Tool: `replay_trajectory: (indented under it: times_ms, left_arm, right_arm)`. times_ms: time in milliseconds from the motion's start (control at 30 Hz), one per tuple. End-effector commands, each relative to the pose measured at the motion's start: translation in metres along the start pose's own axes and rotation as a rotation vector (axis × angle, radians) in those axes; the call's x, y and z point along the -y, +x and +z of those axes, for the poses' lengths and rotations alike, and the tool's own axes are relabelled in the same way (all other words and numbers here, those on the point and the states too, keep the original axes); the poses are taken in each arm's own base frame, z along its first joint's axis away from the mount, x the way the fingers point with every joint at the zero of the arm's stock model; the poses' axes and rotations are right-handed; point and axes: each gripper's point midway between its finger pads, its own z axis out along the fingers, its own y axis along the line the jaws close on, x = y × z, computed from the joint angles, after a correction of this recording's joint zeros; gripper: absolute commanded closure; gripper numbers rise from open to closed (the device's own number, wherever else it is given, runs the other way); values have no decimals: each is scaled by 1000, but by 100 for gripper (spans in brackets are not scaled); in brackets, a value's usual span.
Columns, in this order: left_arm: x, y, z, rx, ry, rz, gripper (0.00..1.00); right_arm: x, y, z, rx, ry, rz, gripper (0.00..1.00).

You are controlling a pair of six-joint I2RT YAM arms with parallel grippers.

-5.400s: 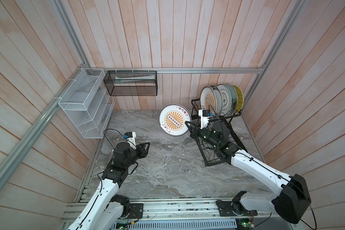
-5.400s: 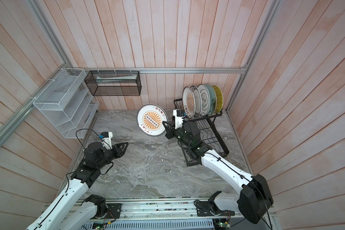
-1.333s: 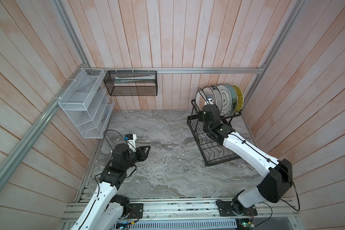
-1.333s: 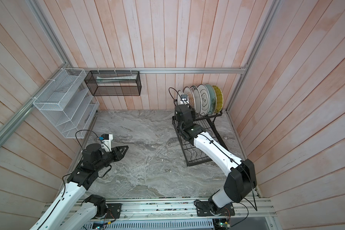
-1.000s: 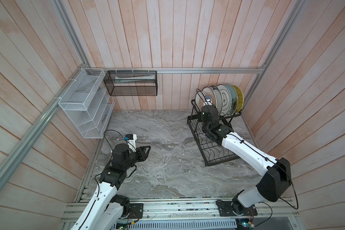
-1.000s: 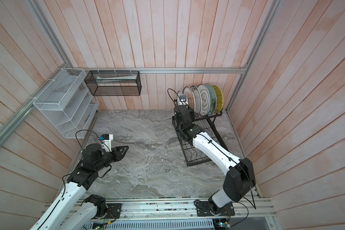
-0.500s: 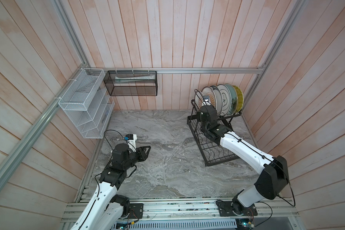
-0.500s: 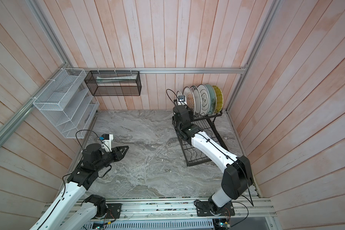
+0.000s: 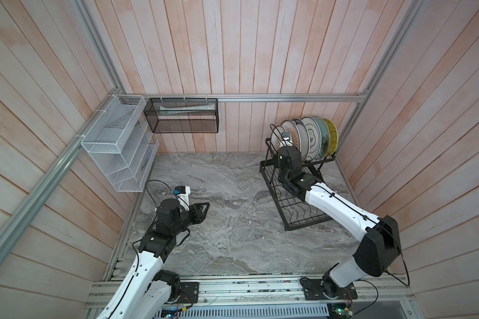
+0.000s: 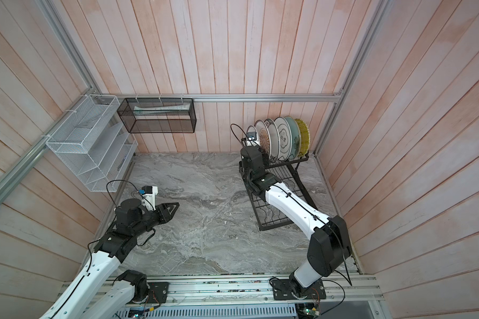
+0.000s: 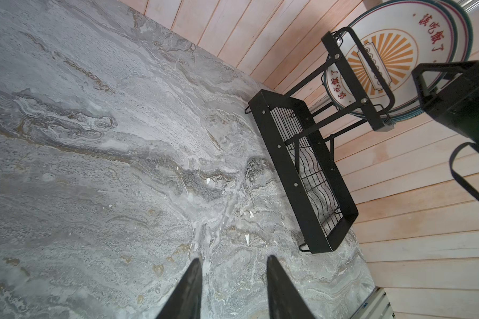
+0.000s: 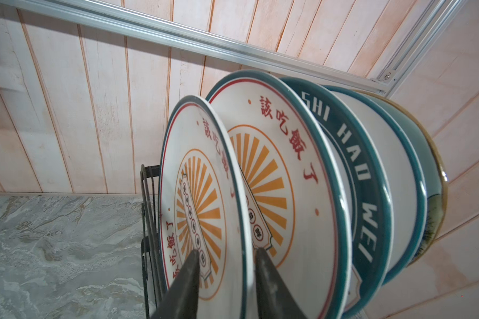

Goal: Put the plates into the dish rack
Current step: 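Lower the plate into the rack slot beside the other sunburst plate with the right gripper, then open the right gripper and pull it back from the rack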

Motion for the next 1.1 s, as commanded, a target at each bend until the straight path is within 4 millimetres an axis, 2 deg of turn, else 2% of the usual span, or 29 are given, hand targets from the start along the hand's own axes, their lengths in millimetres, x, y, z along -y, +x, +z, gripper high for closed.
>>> replay_trajectory:
  times_ms: [0, 633, 1067]
  left_arm:
    - [6, -7, 0, 18, 15, 20, 60]
    - [8, -15, 2, 32, 15, 24, 60]
    - [10, -25, -4, 83, 8, 18, 60]
  right_arm:
    - [4, -7, -5, 26, 9, 12, 61]
    - [27, -55, -45, 157, -87, 113, 42]
    - [34, -65, -80, 224, -267, 184, 35]
